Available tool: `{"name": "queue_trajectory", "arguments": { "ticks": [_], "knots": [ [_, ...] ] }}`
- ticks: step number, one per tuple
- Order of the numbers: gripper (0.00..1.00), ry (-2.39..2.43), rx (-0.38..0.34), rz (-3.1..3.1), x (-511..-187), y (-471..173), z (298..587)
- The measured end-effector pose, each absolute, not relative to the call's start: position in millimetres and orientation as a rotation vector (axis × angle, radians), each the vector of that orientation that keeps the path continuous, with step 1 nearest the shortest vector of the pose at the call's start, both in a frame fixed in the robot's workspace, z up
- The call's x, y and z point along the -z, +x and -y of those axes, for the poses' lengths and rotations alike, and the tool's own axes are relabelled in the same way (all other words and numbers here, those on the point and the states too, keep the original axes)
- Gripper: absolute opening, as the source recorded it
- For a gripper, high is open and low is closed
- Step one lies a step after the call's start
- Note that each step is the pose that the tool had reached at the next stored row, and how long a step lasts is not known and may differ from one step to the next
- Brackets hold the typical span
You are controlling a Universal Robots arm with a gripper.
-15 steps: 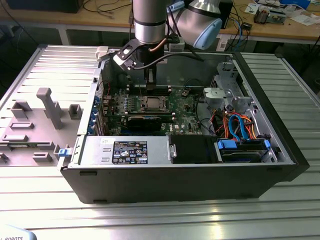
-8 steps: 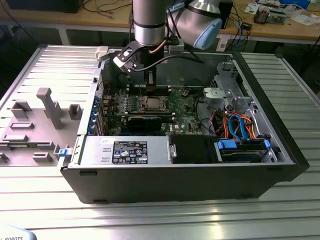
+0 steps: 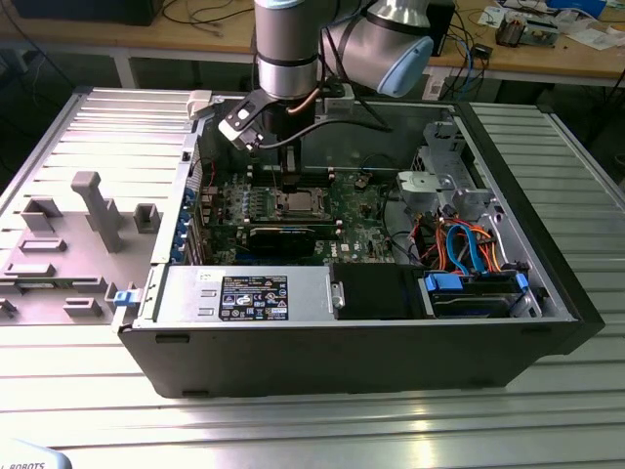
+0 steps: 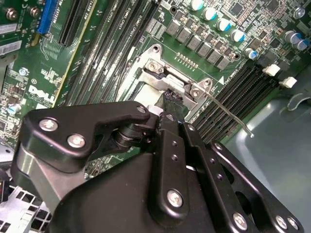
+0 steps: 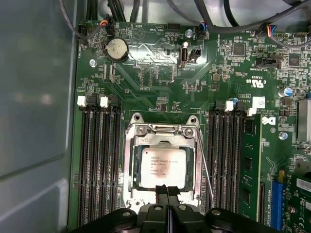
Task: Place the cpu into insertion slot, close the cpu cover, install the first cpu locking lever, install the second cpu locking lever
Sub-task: 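Close the cpu cover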
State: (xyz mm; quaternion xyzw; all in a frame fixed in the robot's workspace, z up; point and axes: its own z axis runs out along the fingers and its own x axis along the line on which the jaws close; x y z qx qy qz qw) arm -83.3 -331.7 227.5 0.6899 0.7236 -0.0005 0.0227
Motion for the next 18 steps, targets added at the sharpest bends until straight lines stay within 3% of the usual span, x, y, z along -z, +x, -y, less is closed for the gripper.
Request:
{"name": "queue_trajectory", "arguments": {
  "ticks": [10,18],
  "knots": [
    [0.12,2.144,0.023,-2.253,-207,-86,332],
    [0.12,2.147,0.031,-2.256,-208,-86,332]
  ]
}}
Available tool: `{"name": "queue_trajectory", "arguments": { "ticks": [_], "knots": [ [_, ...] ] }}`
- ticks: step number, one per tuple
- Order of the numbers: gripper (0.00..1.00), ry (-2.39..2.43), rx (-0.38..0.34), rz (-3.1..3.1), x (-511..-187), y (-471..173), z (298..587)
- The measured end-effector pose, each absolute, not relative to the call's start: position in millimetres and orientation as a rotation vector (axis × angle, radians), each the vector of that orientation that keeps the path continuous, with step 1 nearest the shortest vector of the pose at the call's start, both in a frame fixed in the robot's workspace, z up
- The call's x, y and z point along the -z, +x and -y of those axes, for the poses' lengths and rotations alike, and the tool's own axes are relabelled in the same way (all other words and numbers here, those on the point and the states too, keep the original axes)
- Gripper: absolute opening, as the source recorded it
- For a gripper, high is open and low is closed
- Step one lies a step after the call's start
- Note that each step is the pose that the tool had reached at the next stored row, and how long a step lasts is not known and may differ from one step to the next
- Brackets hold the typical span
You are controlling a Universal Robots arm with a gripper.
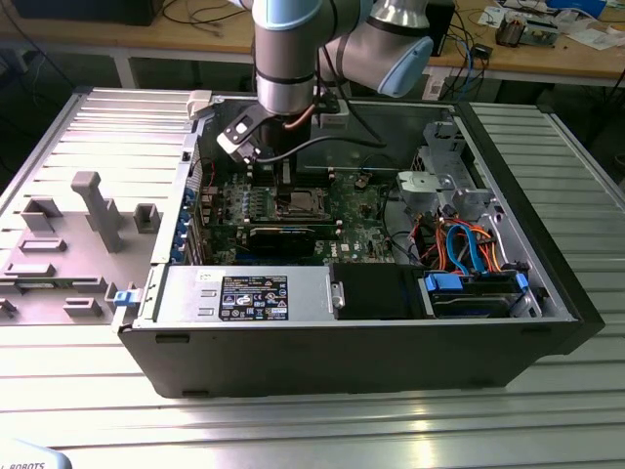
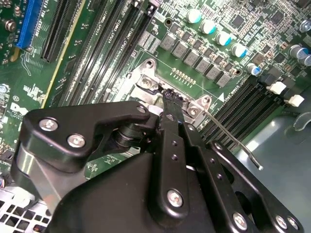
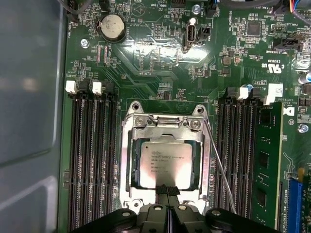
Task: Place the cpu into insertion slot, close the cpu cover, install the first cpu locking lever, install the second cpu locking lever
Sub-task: 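Close the cpu cover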
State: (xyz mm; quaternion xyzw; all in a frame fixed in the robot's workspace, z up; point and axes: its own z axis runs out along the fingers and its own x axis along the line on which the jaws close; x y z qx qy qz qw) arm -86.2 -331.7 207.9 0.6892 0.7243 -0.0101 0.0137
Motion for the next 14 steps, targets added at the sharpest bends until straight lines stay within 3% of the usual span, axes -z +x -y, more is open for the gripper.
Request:
{"name": "queue_trajectory", "arguments": {
  "ticks": [14],
  "knots": [
    [0.12,2.147,0.035,-2.256,-210,-61,332]
  ]
}}
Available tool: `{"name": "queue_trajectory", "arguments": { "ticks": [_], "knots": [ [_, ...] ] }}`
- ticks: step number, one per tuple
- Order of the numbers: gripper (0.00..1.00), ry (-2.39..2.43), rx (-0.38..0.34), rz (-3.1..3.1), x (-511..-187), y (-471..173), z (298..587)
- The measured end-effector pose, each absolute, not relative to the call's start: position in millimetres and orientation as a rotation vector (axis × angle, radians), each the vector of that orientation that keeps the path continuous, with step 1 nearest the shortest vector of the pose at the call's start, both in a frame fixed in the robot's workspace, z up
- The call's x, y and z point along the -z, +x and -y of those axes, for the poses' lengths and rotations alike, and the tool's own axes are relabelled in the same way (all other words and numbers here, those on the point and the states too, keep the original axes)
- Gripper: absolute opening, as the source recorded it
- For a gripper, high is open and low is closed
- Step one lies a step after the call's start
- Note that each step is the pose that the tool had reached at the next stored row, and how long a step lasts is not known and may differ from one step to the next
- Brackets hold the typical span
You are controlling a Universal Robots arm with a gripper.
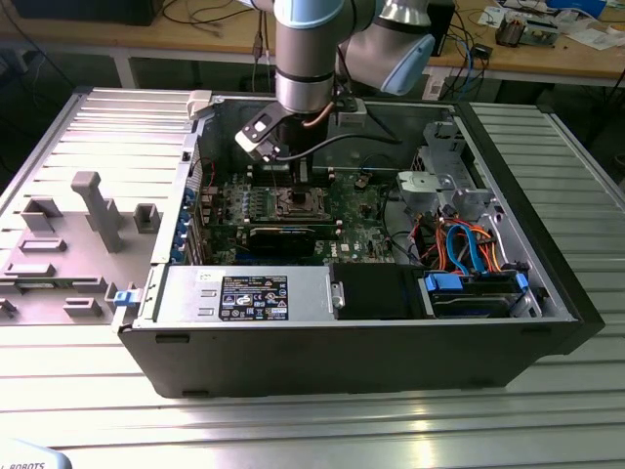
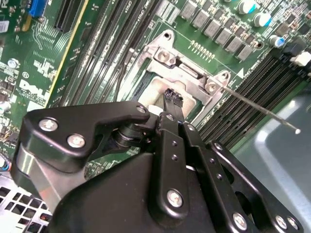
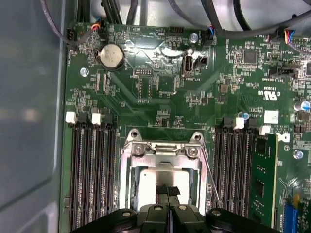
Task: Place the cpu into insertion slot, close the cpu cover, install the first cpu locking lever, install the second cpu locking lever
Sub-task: 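Close the cpu cover, then install the first cpu locking lever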
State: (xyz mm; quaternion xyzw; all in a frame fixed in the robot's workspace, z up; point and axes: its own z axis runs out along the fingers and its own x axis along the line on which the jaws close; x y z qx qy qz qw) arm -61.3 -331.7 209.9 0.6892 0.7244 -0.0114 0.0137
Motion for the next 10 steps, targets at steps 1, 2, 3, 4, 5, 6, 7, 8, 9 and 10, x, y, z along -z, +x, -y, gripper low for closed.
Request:
{"name": "queue_trajectory", "arguments": {
  "ticks": [1,2,3,4,5,6,7,8,9,10],
  "knots": [
    [0.12,2.147,0.035,-2.256,-209.9,-61.3,331.6],
    [0.12,2.147,0.035,-2.256,-209.8,-61.1,331.6],
    [0.12,2.147,0.035,-2.256,-209.8,-60.9,331.6],
    [0.12,2.147,0.035,-2.256,-209.8,-60.9,331.6],
    [0.12,2.147,0.035,-2.256,-209.9,-60.9,331.6],
    [0.12,2.147,0.035,-2.256,-209.8,-60.9,331.6],
    [0.12,2.147,0.035,-2.256,-209.8,-60.8,331.6],
    [0.12,2.147,0.035,-2.256,-209.8,-60.8,331.6],
    [0.12,2.147,0.035,-2.256,-209.8,-60.8,331.6],
    [0.12,2.147,0.035,-2.256,-209.8,-60.7,331.6]
  ]
}}
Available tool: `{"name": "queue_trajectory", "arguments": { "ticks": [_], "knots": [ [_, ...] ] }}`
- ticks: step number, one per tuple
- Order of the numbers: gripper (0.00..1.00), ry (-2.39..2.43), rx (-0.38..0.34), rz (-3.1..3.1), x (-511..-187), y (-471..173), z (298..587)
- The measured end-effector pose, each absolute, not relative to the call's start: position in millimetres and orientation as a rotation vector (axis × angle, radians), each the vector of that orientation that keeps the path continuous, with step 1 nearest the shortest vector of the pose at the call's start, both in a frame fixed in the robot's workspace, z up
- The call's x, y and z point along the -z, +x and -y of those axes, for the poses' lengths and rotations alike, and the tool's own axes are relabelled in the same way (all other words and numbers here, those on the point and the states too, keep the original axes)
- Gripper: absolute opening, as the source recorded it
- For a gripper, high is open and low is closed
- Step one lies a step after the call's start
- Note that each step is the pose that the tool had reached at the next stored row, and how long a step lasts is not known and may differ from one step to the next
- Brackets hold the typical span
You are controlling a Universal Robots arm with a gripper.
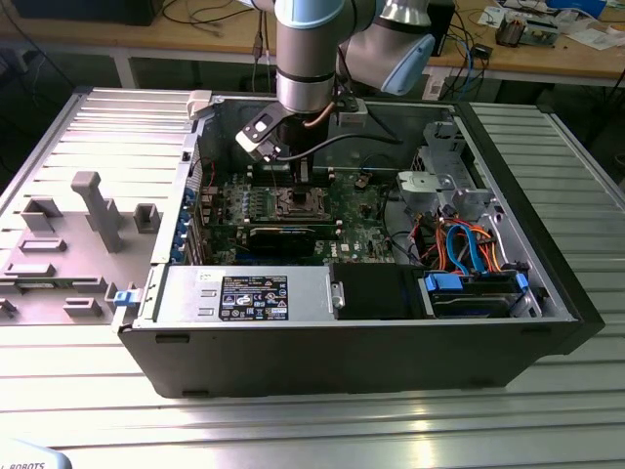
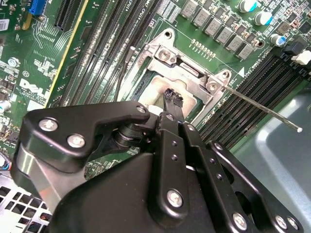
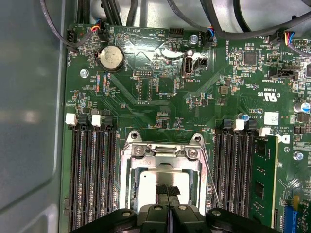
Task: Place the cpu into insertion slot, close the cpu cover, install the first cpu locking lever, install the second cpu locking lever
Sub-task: 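Install the first cpu locking lever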
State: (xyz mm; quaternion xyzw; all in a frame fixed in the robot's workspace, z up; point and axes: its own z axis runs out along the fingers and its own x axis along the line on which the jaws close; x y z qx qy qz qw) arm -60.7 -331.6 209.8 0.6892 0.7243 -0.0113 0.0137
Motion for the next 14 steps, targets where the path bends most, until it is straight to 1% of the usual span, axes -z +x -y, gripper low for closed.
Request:
{"name": "queue_trajectory", "arguments": {
  "ticks": [14],
  "knots": [
    [0.12,2.147,0.035,-2.256,-222,-60,332]
  ]
}}
